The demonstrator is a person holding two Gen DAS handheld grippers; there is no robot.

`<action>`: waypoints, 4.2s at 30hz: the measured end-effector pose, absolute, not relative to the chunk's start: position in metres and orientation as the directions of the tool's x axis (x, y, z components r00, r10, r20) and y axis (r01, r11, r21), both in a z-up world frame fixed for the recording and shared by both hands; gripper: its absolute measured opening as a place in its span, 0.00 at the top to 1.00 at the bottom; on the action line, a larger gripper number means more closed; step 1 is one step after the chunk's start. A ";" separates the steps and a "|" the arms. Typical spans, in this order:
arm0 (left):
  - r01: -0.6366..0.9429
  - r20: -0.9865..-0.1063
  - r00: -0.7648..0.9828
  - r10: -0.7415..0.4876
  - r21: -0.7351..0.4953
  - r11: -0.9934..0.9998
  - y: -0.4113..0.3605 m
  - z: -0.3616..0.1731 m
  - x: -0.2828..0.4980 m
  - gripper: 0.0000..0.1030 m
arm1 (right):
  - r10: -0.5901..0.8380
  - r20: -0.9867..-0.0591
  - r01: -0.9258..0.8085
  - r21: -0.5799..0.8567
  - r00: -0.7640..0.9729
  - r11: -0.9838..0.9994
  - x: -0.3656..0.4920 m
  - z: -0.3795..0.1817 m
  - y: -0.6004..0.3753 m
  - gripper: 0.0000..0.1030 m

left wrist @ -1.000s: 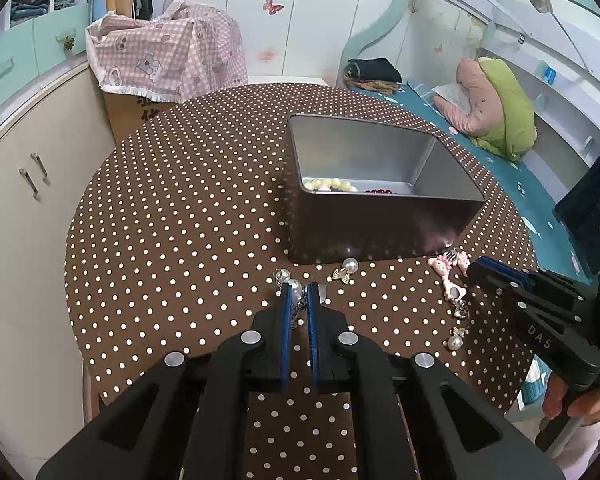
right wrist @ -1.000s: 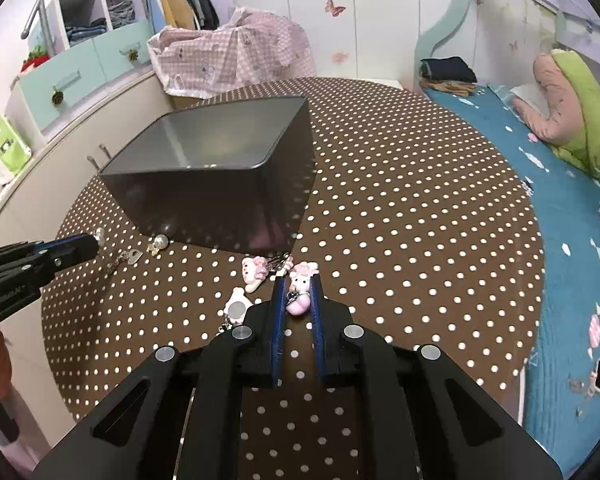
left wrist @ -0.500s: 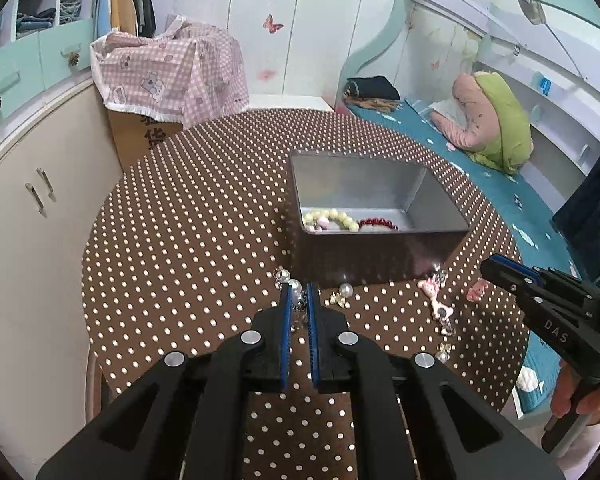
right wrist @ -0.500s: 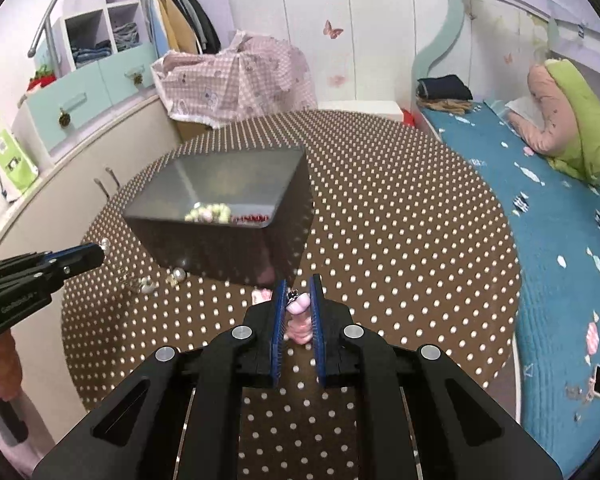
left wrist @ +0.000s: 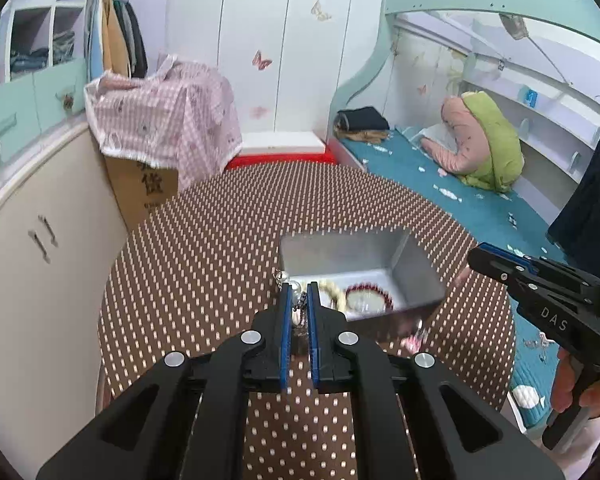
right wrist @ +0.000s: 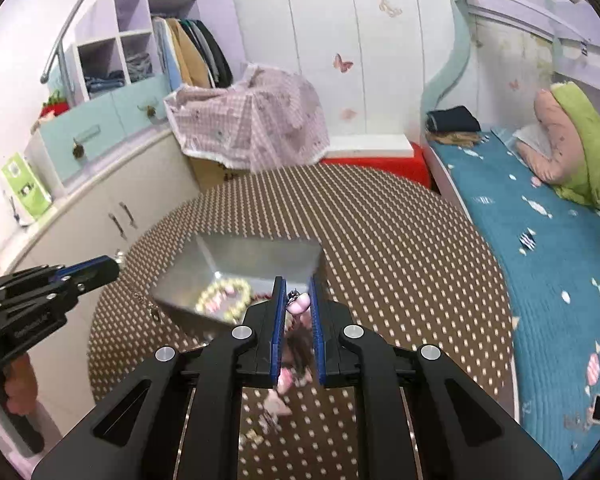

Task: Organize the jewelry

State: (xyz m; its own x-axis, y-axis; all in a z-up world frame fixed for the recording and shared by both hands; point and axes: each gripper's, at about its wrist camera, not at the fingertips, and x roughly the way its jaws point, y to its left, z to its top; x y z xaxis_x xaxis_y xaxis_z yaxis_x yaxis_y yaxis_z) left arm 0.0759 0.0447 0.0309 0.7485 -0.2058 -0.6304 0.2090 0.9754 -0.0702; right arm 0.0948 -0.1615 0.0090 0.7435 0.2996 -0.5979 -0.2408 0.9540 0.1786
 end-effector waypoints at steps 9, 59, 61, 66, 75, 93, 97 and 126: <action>0.227 -0.602 0.769 -0.213 -0.054 0.972 0.032 0.056 0.102 0.94 | 0.363 -0.601 -0.288 0.222 0.712 0.932 0.124 0.023 -0.154 0.88; 0.104 -0.668 0.741 -0.066 0.017 0.994 0.057 0.027 0.106 0.93 | 0.294 -0.694 -0.189 0.226 0.658 0.956 0.127 -0.029 -0.171 0.35; 0.118 -0.644 0.761 -0.079 0.018 0.993 0.051 0.041 0.104 0.93 | 0.294 -0.694 -0.184 0.231 0.657 0.955 0.125 -0.029 -0.172 0.35; 0.155 -0.596 0.794 -0.119 0.008 0.988 0.032 0.069 0.108 0.93 | 0.288 -0.694 -0.169 0.236 0.660 0.957 0.120 -0.031 -0.181 0.35; 0.144 -0.661 0.747 -0.073 0.052 0.988 0.012 0.039 0.122 0.54 | 0.281 -0.709 -0.152 0.241 0.646 0.958 0.108 -0.039 -0.193 0.30; 0.130 -0.732 0.677 -0.080 0.012 0.991 0.043 -0.016 0.079 0.50 | 0.270 -0.773 -0.216 0.175 0.574 0.961 0.078 -0.077 -0.167 0.26; 0.140 -0.744 0.661 -0.101 -0.010 0.990 0.044 -0.023 0.073 0.50 | 0.267 -0.778 -0.226 0.164 0.568 0.960 0.082 -0.082 -0.157 0.27; 0.188 -0.824 0.555 -0.114 -0.009 0.982 -0.009 -0.072 0.098 0.50 | 0.259 -0.762 -0.250 0.131 0.593 0.959 0.094 -0.090 -0.154 0.70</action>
